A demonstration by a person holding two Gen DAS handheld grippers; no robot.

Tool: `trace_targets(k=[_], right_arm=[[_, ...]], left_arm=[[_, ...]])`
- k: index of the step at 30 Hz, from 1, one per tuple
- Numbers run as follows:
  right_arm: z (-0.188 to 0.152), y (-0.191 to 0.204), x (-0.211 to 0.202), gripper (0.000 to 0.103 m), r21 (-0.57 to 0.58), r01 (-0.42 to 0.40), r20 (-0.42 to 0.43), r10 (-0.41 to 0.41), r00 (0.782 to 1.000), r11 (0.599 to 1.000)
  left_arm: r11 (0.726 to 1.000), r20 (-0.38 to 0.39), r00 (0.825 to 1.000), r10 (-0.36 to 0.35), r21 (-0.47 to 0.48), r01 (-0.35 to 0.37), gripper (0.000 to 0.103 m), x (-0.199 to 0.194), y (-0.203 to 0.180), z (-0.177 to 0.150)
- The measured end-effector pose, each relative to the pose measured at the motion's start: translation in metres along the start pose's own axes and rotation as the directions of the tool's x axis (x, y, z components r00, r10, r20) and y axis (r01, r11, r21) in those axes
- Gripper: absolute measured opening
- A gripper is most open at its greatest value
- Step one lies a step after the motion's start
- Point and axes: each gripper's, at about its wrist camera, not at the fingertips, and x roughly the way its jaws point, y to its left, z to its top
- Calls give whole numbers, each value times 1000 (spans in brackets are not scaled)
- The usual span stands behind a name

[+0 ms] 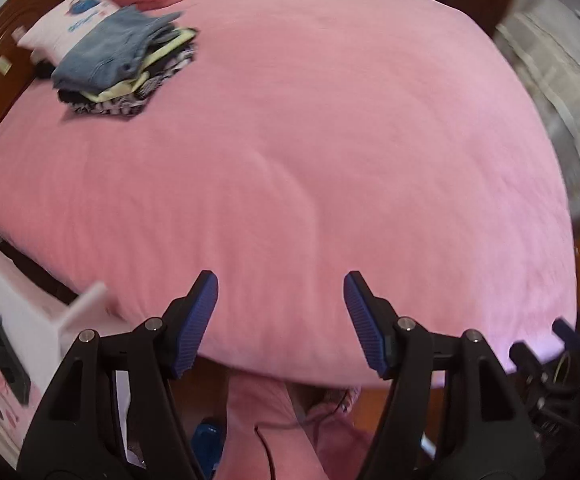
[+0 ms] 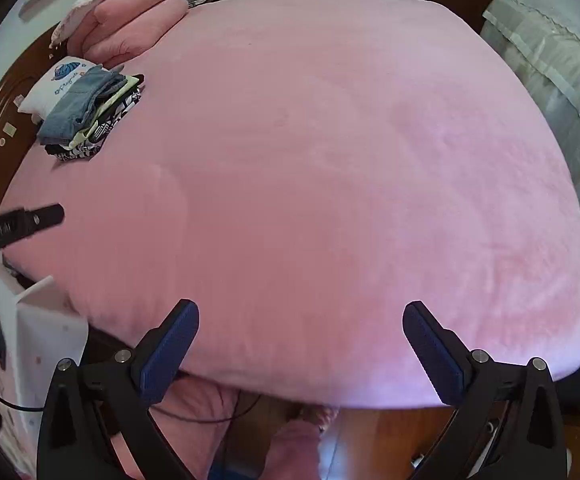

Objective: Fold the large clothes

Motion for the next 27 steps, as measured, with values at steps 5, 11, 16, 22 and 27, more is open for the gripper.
trace_targets(k=[5,11,16,22,27], right_arm=[[-21,-39,-44,103,108,-13,-61,19,998,994],[-17,-40,-78,103,185,-78,-38,87,995,980],[-10,-20,-96,103,146,-62,3,62,998,987],[-5,-4,-100,103,96,-37,21,35,999,995],[-1,4,-105,103,61,-27,34,25,999,998]], left_arm=[[996,25,996,-83,11,83,62,-49,-48,-26],[992,69,991,-113,58,109,62,-88,-71,-29],[988,103,984,-143,81,135,63,-104,-76,-36],[981,88,986,-143,142,130,63,-108,-89,-39],[981,99,988,-120,166,102,63,-109,-93,-35]])
